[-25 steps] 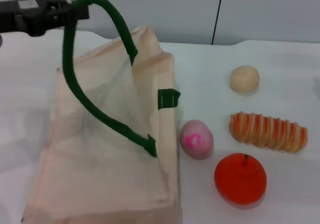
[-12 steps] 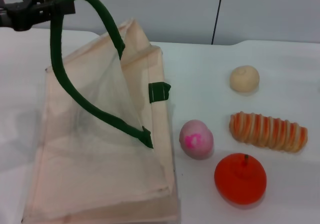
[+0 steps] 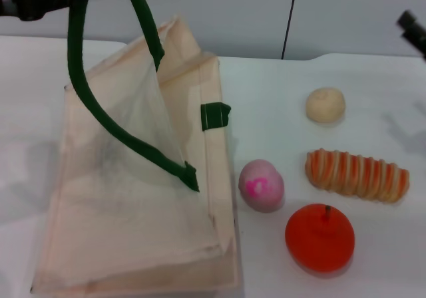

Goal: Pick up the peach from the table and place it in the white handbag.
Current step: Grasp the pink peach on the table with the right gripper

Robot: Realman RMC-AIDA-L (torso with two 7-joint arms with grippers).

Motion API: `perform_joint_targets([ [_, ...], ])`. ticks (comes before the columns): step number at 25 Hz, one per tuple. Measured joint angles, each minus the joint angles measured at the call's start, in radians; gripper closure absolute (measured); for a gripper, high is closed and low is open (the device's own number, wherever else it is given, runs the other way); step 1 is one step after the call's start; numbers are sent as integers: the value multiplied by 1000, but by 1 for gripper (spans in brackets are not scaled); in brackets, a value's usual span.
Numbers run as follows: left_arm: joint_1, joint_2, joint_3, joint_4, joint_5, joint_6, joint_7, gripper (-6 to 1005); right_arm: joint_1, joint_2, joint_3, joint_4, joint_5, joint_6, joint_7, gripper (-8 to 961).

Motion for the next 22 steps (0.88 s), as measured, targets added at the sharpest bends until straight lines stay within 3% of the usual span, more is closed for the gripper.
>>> perform_joint_targets([
  [5, 0, 1, 0, 0, -10, 1, -9, 855, 6, -27, 0, -123, -372, 50, 163, 62],
  [9, 2, 2, 0, 0, -5, 0, -10, 855, 32, -31, 2, -231, -661, 146, 282, 62],
  [15, 7, 0, 0, 3, -2, -1, -11, 855, 116, -9, 1, -241, -919, 173, 352, 62],
  [19, 8, 0, 0, 3, -1, -2, -13, 855, 145, 17, 1, -239, -1029, 175, 366, 61],
  [22, 9, 0, 0, 3, 0, -2, -20, 855, 157, 21, -1, -236, -1078, 178, 392, 60],
])
